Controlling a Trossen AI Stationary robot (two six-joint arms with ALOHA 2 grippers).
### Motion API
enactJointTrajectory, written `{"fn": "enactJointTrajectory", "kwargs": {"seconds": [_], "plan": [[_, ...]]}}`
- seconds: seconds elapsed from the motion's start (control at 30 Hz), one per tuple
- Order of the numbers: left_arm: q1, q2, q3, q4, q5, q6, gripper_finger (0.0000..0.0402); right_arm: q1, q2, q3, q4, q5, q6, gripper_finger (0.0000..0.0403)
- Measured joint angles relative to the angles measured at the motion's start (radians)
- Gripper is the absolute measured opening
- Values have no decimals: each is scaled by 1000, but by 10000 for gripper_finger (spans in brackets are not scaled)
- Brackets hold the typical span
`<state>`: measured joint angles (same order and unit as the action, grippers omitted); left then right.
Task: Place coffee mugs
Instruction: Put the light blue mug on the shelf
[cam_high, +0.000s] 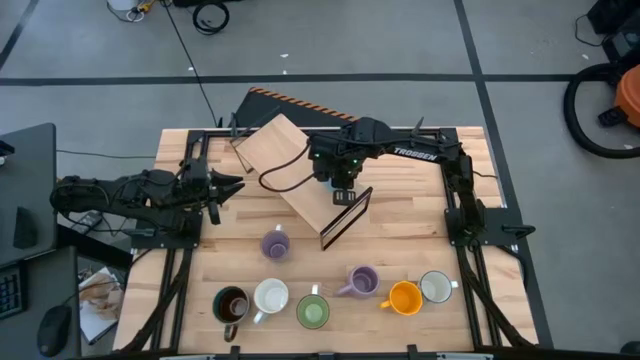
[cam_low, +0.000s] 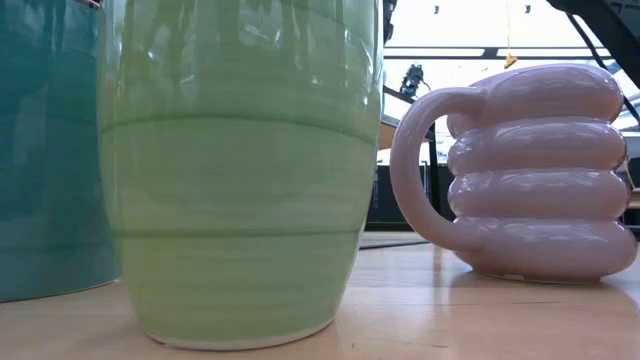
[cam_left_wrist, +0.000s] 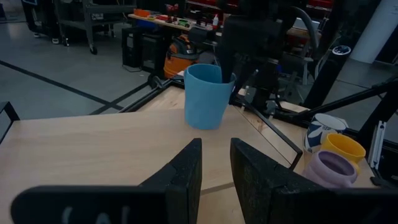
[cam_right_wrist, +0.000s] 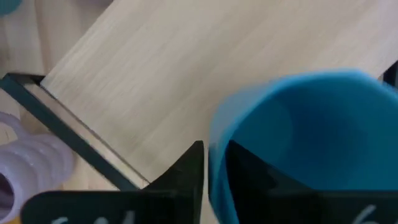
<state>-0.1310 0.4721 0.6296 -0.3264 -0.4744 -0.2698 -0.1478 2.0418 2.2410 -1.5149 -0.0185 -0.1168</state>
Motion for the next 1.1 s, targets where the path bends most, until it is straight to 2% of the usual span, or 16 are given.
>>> {"fn": "enactJointTrajectory", "kwargs": {"seconds": [0.2, 0.47, 0.63, 0.8, 1.1], "plan": [[0, 0, 0, 0, 0, 0, 89, 2, -20, -1, 19, 26, -16, 113], [0, 0, 0, -1, 0, 0, 89, 27, -100, -1, 47, 25, -79, 138], [0, 0, 0, -1, 0, 0, 89, 54, -157, -1, -44, 87, -255, 141], [0, 0, 0, 0, 0, 0, 89, 61, -182, -1, -39, 55, -445, 140], [0, 0, 0, -1, 1, 4, 89, 59, -163, -33, -44, 113, -633, 140]]}}
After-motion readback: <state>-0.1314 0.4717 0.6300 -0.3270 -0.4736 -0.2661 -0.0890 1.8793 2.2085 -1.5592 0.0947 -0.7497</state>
